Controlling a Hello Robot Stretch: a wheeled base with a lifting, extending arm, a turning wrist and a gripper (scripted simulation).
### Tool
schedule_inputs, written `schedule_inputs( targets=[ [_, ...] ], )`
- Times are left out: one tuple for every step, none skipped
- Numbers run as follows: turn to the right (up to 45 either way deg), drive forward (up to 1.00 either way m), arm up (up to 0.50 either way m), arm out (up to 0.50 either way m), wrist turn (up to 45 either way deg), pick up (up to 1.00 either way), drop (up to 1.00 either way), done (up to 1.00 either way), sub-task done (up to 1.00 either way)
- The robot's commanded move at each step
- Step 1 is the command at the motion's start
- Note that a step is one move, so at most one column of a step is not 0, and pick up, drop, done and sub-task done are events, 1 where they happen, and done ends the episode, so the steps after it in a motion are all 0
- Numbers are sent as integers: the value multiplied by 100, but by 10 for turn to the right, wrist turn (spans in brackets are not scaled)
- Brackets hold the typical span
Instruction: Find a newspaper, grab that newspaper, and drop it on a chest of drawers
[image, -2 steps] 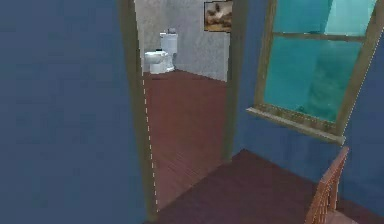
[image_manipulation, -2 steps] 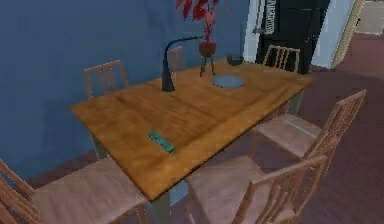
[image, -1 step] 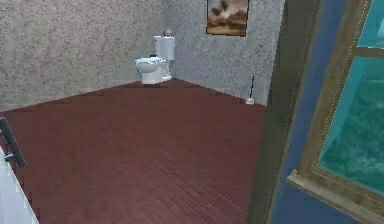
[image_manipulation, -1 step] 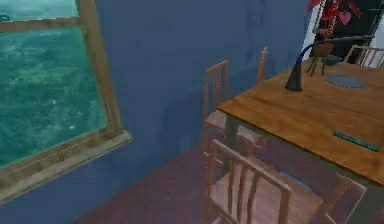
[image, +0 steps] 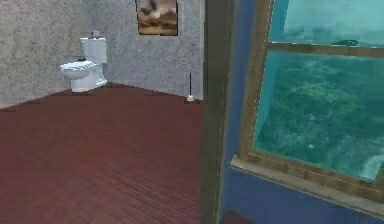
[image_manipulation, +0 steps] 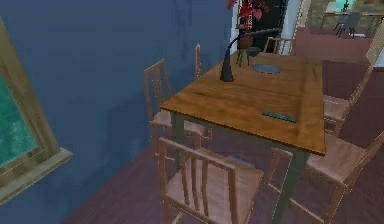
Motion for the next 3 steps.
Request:
schedule_inputs(
  targets=[
    [0, 10, 0, 0, 0, 0, 0, 0, 0],
    [240, 0, 0, 0, 0, 0, 0, 0, 0],
    [0, 15, 0, 0, 0, 0, 0, 0, 0]
  ],
)
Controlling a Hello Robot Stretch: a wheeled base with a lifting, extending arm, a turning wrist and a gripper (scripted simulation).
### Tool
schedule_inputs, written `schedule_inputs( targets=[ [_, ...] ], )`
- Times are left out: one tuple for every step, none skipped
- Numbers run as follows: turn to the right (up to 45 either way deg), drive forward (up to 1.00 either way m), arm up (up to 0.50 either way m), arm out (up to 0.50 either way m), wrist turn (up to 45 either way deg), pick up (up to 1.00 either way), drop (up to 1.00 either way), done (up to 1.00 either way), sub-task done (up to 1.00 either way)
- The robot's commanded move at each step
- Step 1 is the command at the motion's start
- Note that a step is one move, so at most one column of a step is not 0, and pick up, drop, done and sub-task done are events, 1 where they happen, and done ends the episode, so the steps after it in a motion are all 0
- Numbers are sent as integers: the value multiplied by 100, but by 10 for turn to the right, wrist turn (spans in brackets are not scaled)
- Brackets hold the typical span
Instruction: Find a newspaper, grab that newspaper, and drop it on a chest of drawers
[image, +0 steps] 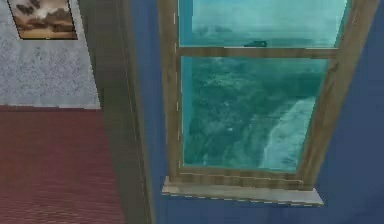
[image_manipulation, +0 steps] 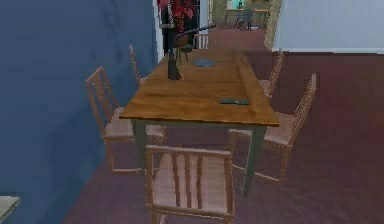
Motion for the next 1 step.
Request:
schedule_inputs(
  targets=[
    [-450, 0, 0, 0, 0, 0, 0, 0, 0]
  ],
)
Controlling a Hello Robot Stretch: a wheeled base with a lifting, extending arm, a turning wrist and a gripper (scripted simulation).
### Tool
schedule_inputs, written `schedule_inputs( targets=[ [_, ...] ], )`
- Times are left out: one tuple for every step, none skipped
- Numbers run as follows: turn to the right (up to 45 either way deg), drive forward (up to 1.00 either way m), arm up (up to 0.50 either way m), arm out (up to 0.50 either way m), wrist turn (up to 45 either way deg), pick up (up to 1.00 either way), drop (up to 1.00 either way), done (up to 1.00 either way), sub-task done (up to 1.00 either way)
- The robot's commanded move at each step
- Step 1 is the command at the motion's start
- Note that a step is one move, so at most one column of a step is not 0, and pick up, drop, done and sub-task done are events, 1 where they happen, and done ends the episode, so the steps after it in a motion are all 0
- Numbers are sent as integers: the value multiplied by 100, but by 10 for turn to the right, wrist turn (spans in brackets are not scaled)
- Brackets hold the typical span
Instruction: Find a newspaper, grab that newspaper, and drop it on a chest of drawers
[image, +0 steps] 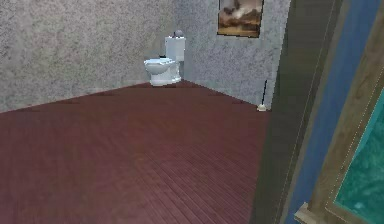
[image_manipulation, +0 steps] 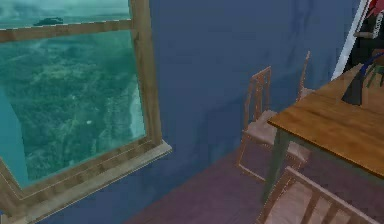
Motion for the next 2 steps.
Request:
schedule_inputs(
  targets=[
    [-150, 0, 0, 0, 0, 0, 0, 0, 0],
    [0, 80, 0, 0, 0, 0, 0, 0, 0]
  ],
)
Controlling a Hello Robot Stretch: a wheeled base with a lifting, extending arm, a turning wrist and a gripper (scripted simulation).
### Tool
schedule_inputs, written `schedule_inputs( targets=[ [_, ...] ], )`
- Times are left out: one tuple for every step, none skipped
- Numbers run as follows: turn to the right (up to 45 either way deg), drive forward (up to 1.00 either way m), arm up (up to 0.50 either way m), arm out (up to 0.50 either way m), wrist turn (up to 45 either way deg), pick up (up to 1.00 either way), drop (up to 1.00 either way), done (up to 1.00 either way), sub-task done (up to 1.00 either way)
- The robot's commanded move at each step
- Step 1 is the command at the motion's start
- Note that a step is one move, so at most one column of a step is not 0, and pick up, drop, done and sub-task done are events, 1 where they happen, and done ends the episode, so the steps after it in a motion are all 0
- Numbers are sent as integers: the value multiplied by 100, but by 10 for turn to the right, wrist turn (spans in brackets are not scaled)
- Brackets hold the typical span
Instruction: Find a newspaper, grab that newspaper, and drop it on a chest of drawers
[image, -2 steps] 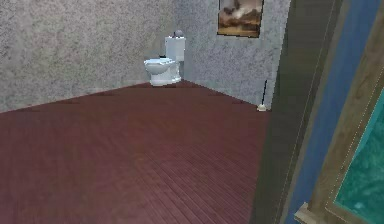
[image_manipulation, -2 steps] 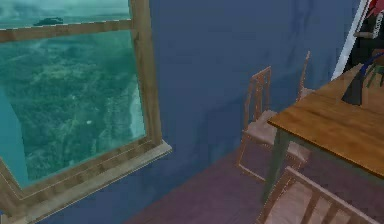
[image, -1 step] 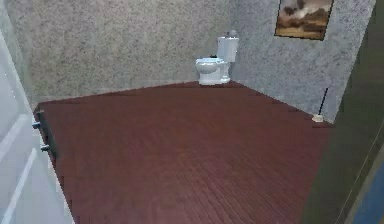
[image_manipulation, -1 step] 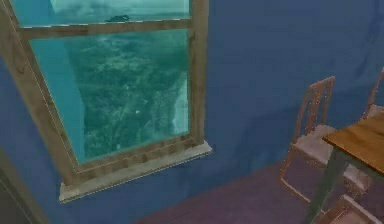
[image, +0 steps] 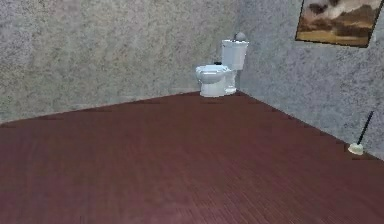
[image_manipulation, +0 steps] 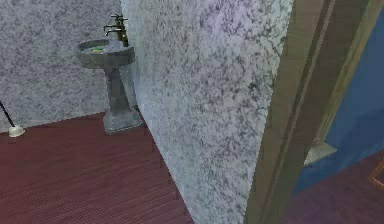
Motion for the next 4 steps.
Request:
schedule_inputs(
  targets=[
    [-300, 0, 0, 0, 0, 0, 0, 0, 0],
    [0, 65, 0, 0, 0, 0, 0, 0, 0],
    [-450, 0, 0, 0, 0, 0, 0, 0, 0],
    [-30, 0, 0, 0, 0, 0, 0, 0, 0]
  ],
)
